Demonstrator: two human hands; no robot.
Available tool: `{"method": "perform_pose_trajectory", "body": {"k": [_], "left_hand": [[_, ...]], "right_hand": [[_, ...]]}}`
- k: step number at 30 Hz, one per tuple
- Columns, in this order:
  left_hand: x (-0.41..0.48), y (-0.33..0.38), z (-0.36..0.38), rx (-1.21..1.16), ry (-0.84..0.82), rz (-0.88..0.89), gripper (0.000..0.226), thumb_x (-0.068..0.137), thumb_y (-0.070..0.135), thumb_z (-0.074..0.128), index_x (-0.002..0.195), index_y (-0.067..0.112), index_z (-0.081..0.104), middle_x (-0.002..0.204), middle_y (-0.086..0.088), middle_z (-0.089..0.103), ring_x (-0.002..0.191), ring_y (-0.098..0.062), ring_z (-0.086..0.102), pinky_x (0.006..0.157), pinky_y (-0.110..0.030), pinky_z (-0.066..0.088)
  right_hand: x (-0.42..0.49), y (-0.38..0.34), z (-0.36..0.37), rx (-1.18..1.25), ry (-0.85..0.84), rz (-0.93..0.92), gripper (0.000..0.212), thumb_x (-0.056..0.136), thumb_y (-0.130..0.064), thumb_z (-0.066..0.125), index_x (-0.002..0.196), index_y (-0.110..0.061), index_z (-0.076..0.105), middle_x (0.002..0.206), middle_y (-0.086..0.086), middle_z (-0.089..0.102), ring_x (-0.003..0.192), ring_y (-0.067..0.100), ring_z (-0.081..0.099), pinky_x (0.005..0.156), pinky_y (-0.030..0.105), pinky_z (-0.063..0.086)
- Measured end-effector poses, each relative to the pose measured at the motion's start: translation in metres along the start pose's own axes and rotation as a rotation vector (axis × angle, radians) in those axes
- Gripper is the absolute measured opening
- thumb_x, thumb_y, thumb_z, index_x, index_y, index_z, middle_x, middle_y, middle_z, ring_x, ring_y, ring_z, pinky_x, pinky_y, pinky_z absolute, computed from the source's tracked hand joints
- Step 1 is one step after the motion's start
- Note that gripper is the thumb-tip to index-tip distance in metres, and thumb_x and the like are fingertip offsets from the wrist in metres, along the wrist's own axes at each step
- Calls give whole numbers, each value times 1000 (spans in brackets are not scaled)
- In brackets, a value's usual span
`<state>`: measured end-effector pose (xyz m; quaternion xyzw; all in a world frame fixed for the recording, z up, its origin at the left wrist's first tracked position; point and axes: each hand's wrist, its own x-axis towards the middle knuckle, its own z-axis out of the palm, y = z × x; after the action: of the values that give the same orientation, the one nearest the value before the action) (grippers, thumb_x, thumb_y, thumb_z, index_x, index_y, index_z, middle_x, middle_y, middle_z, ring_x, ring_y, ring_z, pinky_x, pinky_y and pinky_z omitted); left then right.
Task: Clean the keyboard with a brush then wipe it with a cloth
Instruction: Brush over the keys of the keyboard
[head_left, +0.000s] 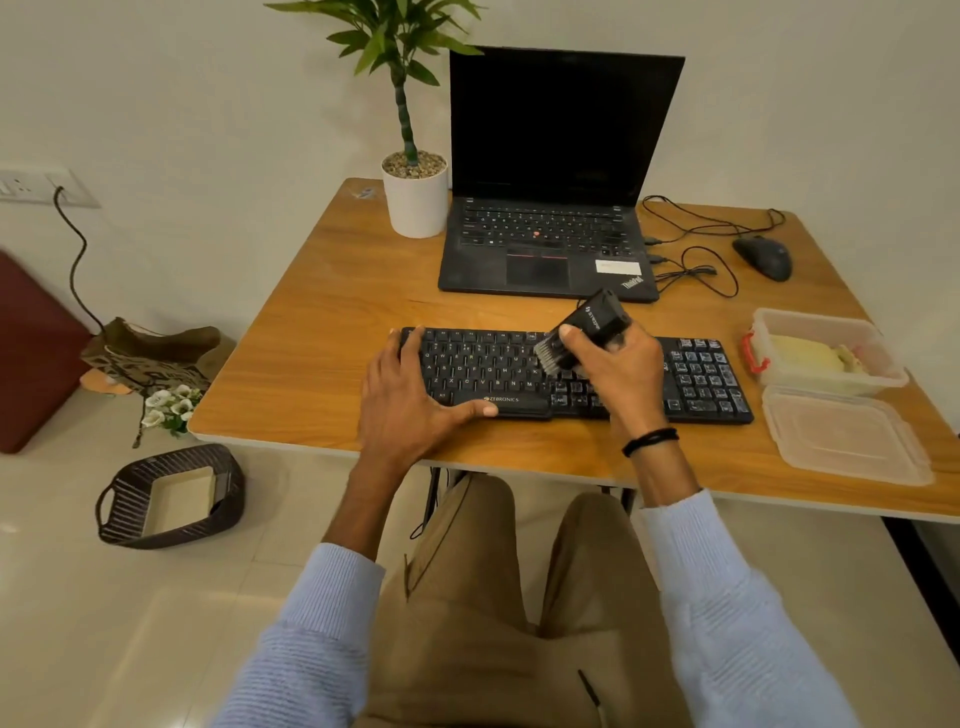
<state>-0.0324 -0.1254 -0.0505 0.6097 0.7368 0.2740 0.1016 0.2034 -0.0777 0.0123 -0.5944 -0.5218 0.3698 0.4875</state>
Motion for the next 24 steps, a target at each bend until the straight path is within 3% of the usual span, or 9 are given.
{"method": "perform_pose_trajectory", "body": {"k": [5,9,13,15,17,21,24], "left_hand": [[0,-1,1,52,-7,-22,142,47,109,43,159,27,14,168,-7,19,151,-31,23,122,-53,26],[0,-3,3,59,-8,-22,142,46,109,44,158,27,16,167,-6,22,150,-30,27,120,-54,29],[0,-2,3,77,7,-14,141,46,110,41,158,26,19,166,-6,25,149,-29,29,121,-52,27],[-1,-2,2,79,14,-14,141,46,111,39,158,26,19,166,-6,26,149,-29,30,122,-52,26],[-1,-2,2,74,14,-14,142,46,111,38,157,25,19,166,-6,27,148,-29,30,122,-52,26],[0,-2,3,76,15,-13,142,44,111,37,157,26,19,166,-6,27,148,-29,31,122,-52,26],[-1,-2,2,71,26,-12,141,45,111,40,156,26,20,165,-6,27,148,-28,32,122,-52,26]], "right_hand": [[15,-3,2,-62,-203,-49,41,77,-30,80,113,-25,61,109,-5,70,101,8,66,86,40,59],[11,-10,18,-364,-433,-254,51,81,-30,77,127,-21,56,113,-10,61,105,7,58,85,18,49],[17,-11,22,-421,-189,-324,52,83,-31,76,130,-23,56,112,-7,66,100,7,59,77,7,42],[17,-11,21,-415,-289,-317,50,82,-31,77,127,-24,58,106,-13,62,93,0,55,75,4,44],[16,-12,18,-466,-436,-345,47,81,-33,77,124,-25,60,102,-19,58,90,-4,53,79,12,49],[31,-11,14,-460,-250,-303,51,83,-34,76,129,-20,57,108,-10,63,97,6,58,69,4,38],[29,-11,23,-479,-422,-331,52,82,-36,76,128,-21,58,113,-5,65,100,8,59,76,11,45]]}}
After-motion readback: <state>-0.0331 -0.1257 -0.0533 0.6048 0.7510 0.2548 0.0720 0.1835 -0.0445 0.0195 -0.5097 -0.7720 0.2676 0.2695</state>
